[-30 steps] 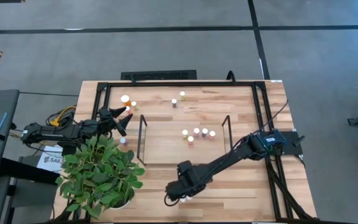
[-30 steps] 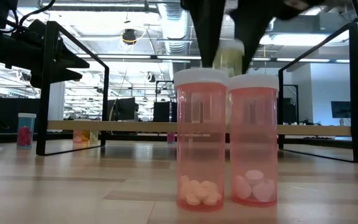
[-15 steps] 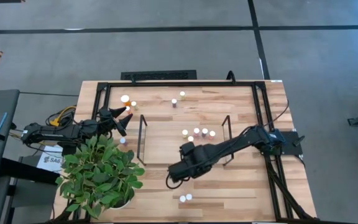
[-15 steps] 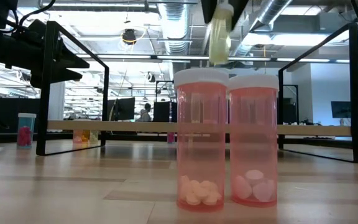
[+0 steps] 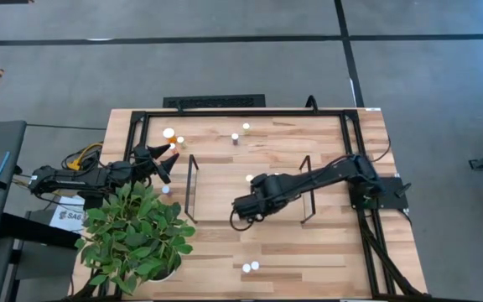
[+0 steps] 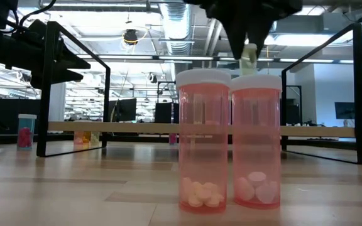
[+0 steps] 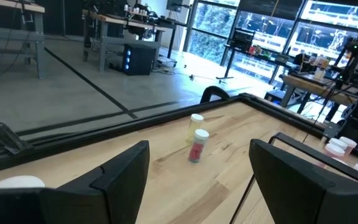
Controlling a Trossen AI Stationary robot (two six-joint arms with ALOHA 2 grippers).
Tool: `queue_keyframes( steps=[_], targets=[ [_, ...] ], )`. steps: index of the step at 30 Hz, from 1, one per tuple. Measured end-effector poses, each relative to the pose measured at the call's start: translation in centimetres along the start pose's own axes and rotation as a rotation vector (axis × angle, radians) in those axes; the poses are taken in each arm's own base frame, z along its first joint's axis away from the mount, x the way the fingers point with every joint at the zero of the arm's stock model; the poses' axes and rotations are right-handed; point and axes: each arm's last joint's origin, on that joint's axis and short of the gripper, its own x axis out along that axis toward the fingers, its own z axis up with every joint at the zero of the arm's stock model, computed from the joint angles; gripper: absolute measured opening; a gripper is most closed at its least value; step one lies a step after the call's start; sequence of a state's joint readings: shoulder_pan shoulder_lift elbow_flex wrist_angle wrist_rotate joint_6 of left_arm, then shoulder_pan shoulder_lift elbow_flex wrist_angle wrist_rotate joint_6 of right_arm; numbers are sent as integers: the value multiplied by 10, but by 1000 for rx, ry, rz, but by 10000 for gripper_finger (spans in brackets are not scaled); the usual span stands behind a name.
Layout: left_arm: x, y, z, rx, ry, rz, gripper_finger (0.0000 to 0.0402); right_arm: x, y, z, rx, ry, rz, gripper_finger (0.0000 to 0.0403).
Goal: Pick and place medicine bottles onto shelf by color
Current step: Put the yellow pill bottle on the shelf
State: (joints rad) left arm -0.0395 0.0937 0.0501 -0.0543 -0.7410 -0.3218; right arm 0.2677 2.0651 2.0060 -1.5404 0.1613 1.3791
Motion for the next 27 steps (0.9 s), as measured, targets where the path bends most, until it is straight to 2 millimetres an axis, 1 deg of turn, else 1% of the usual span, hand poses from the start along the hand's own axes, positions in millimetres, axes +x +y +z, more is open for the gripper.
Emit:
queue_keyframes(
  steps=[7,11,15,17,21,27],
  targets=[
    [0,0,0,0,0,0,265,10,-35,0,33,-12,70,132],
    [0,0,0,1,0,0,265,21,-57,-1,59,-19,104,132],
    [0,0,0,0,0,0,265,33,-71,1,82,-17,112,132],
    [0,0,0,0,0,0,265,37,-75,2,87,-14,102,132],
    [0,0,0,0,0,0,265,40,-75,3,92,-16,106,132],
    [0,0,0,0,0,0,265,41,-66,5,98,-33,176,132]
  ],
)
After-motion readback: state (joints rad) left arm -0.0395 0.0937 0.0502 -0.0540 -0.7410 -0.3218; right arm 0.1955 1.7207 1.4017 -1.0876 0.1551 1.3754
